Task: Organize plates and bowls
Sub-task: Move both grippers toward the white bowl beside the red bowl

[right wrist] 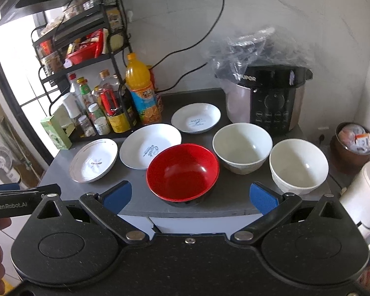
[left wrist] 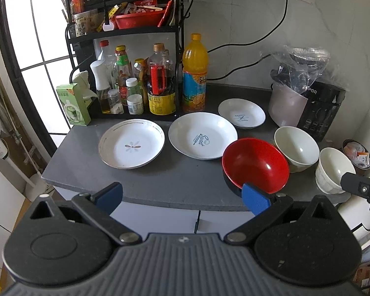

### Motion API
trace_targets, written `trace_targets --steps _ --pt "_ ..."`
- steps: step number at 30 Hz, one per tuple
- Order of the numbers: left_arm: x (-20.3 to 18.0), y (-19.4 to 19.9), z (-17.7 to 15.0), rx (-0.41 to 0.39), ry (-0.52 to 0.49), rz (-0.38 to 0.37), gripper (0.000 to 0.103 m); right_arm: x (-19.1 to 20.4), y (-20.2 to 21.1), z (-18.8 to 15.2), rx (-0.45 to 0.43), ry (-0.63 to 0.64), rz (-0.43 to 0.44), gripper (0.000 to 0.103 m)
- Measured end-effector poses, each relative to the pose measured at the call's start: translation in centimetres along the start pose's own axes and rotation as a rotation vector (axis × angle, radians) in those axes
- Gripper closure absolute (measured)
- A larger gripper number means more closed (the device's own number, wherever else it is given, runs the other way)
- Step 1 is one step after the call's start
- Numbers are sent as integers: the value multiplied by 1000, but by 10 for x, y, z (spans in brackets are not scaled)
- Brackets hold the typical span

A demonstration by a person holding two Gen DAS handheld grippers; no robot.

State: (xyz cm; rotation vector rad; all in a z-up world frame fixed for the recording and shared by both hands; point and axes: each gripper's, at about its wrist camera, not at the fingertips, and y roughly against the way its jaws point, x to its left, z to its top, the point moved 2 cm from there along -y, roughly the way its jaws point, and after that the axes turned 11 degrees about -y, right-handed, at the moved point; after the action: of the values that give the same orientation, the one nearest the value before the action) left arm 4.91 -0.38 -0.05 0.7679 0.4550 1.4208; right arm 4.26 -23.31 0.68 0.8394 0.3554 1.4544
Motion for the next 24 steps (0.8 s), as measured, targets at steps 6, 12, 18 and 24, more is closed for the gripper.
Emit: trace_targets --steps 6,12,18,24 --pt "2 -14 14 9 -7 -6 1 -1 -7 6 -3 -15 4 0" --pt "3 -39 30 13 -43 -37 1 1 -27 16 9 -59 18 0" --pt "14 -72 57 16 -84 -86 1 10 -57 33 -1 -110 -23 0" --pt "27 -107 85 0 -159 -147 1 17 -88 45 -23 -192 -82 0"
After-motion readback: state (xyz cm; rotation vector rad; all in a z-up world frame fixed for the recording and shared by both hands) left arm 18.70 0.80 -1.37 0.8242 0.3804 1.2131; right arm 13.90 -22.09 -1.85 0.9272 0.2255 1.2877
